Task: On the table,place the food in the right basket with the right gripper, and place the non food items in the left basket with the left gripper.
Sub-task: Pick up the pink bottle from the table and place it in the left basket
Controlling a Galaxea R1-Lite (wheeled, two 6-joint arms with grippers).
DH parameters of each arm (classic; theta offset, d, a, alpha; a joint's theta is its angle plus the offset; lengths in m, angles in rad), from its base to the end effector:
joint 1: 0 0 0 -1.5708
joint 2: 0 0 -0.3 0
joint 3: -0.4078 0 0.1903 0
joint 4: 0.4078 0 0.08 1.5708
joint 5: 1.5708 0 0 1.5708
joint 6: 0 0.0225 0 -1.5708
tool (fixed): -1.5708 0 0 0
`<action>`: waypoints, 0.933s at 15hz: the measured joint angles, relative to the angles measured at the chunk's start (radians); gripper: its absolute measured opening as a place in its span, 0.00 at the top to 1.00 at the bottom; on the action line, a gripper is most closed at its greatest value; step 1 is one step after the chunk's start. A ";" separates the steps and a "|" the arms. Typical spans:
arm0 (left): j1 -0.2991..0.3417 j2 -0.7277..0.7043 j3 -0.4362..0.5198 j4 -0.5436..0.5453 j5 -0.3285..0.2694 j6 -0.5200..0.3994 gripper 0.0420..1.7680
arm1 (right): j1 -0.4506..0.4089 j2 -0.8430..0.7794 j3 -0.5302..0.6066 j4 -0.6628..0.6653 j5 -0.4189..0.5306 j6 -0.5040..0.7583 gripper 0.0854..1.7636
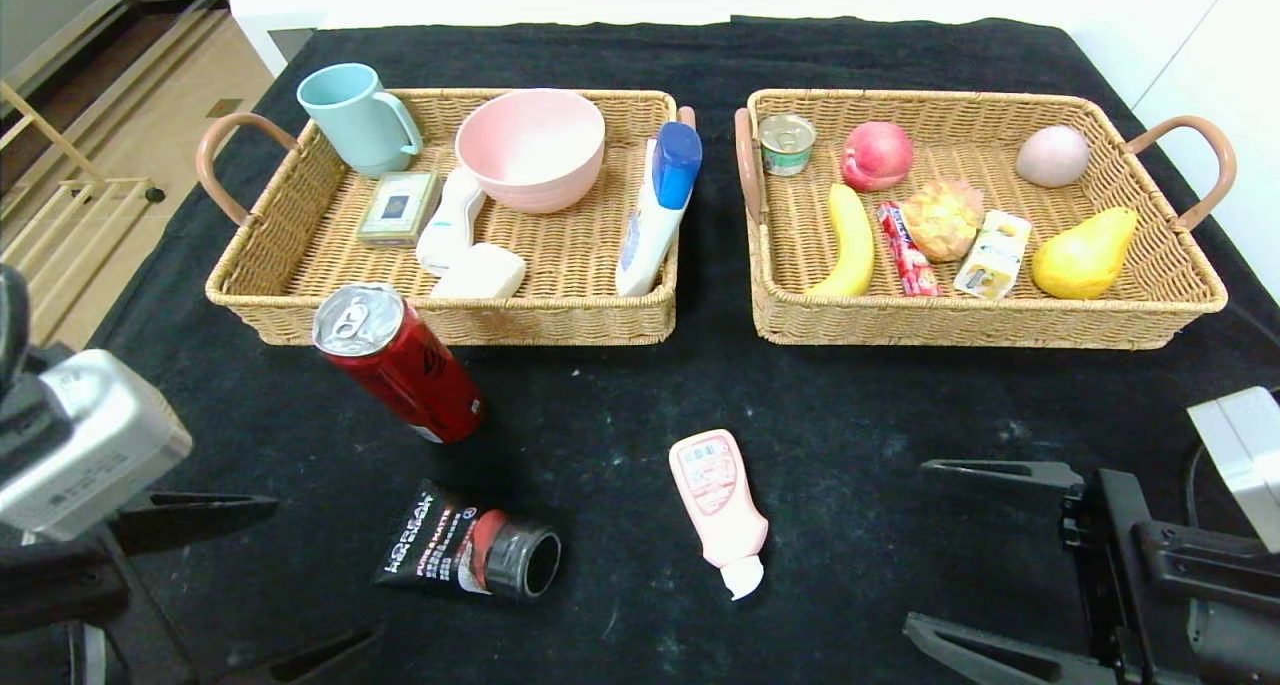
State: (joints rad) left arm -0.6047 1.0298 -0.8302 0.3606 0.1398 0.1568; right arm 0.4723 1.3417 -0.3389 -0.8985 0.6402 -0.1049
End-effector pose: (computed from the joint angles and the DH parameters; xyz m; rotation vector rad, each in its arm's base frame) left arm 0.0991 -0.0647 0.2421 0.3560 0.4912 -0.4943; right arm 0.1604 0.0970 0.1753 -0.0845 0.0511 1.1160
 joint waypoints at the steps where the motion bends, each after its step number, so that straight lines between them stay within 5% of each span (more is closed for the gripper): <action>1: -0.013 0.010 0.003 0.010 0.000 0.026 0.03 | 0.000 -0.003 0.000 0.000 0.000 0.000 0.03; 10: -0.066 0.185 -0.056 0.031 0.009 0.373 0.03 | 0.000 -0.028 0.000 0.000 0.000 0.001 0.03; 14: -0.071 0.259 -0.099 0.032 0.023 0.397 0.03 | 0.001 -0.029 0.001 0.001 0.000 0.000 0.03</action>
State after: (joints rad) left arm -0.6760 1.2883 -0.9294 0.3930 0.1626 0.5536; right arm 0.4732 1.3128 -0.3377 -0.8977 0.6402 -0.1049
